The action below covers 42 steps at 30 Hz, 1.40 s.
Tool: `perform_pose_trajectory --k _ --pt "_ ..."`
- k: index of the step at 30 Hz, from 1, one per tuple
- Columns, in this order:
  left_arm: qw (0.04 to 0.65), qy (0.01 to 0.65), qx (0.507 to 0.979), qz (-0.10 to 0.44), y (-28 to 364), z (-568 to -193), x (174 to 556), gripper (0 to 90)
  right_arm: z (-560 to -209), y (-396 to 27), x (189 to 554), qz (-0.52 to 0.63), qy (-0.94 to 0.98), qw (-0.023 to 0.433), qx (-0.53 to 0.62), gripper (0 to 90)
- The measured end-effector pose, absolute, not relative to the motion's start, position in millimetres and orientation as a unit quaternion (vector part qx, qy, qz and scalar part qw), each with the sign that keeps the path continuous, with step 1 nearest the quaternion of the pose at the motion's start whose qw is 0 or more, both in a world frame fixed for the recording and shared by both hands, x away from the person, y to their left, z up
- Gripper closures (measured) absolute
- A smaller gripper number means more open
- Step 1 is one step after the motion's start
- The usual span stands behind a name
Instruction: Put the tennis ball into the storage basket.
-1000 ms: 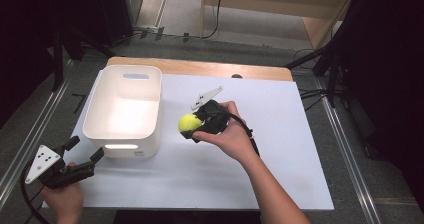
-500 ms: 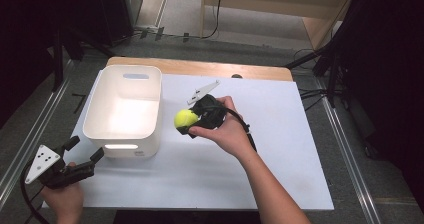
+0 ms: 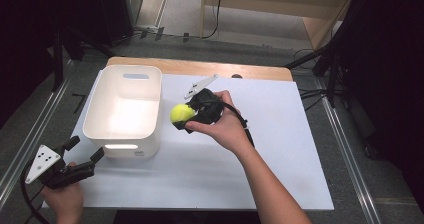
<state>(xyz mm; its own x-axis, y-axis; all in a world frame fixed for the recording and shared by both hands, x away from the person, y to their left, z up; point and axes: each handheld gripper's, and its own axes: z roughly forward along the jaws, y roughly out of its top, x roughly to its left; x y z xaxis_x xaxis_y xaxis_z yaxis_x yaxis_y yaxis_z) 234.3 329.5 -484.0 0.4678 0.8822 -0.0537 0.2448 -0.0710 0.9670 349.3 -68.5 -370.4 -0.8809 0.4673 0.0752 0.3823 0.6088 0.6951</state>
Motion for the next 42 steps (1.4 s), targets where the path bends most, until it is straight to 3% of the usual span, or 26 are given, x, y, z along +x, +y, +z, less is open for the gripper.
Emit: perform_pose_trajectory --k 42 --pt "0.543 0.422 0.663 0.296 331 -484 234 8.5 -348 -46 357 0.384 0.896 0.055 0.215 24.4"
